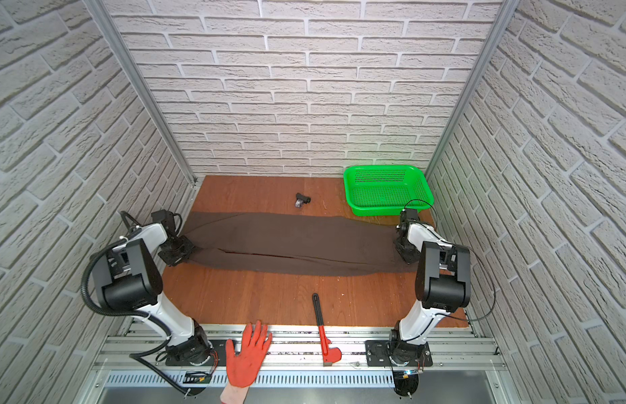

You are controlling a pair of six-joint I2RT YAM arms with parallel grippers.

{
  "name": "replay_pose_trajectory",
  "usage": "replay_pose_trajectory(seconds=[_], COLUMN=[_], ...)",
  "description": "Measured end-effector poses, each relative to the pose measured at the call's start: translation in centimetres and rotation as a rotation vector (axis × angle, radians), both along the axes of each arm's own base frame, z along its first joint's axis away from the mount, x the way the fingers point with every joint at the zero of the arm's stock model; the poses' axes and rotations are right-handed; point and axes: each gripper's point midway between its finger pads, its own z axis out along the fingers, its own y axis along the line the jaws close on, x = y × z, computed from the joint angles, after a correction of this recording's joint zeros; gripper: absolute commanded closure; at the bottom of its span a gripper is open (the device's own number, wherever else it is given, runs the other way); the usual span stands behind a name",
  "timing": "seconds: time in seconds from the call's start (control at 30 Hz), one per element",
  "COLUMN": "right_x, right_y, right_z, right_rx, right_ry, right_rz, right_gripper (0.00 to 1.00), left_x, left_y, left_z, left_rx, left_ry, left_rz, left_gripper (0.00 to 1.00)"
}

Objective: Fold and stack the trousers
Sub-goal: Smooth out the trousers at the center of the table.

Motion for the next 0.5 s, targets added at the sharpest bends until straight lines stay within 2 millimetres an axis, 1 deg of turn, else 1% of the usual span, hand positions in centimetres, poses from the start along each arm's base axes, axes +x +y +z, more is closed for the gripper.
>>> replay_pose_trajectory(seconds=[0.07, 0.1, 0.17, 0.2, 0.27, 0.33, 0.37, 0.4, 0.43, 0.5], right_x=[0.3, 0.4, 0.9, 1.3, 2.3, 2.9, 2.9, 2.9, 2.8, 2.3], right_y=[0.2, 0.4, 1.1, 1.5, 2.7, 4.0, 4.9, 5.7, 6.6, 8.6], right_z=[0.9, 1.5, 3.7, 5.0, 7.9, 9.8, 10.4, 10.7, 10.7, 10.0], right_rx=[0.016, 0.022, 0.026, 0.025, 0.028, 0.041, 0.053, 0.068, 0.085, 0.124], right_ry=[-0.034, -0.051, -0.105, -0.136, -0.218, -0.281, -0.300, -0.307, -0.311, -0.297], right_rz=[0.010, 0.017, 0.042, 0.057, 0.099, 0.137, 0.159, 0.174, 0.193, 0.228], right_gripper=[0.65, 0.65, 0.64, 0.64, 0.63, 0.63, 0.63, 0.63, 0.63, 0.63], left_x=[0.0, -0.1, 0.0, 0.2, 1.0, 1.9, 2.3, 2.5, 2.7, 3.1], left_y=[0.1, 0.1, 0.2, 0.2, 0.5, 0.7, 0.7, 0.6, 0.3, -0.2], left_z=[0.4, 0.8, 2.4, 3.5, 6.6, 9.3, 10.4, 11.1, 11.3, 10.8], left_rx=[0.003, 0.005, 0.014, 0.022, 0.049, 0.069, 0.071, 0.068, 0.055, 0.013], left_ry=[-0.008, -0.011, -0.036, -0.060, -0.136, -0.216, -0.252, -0.277, -0.293, -0.309], left_rz=[0.002, 0.005, 0.005, 0.005, 0.007, 0.011, 0.012, 0.015, 0.017, 0.023], left_gripper=[0.38, 0.36, 0.32, 0.31, 0.28, 0.27, 0.27, 0.26, 0.26, 0.25])
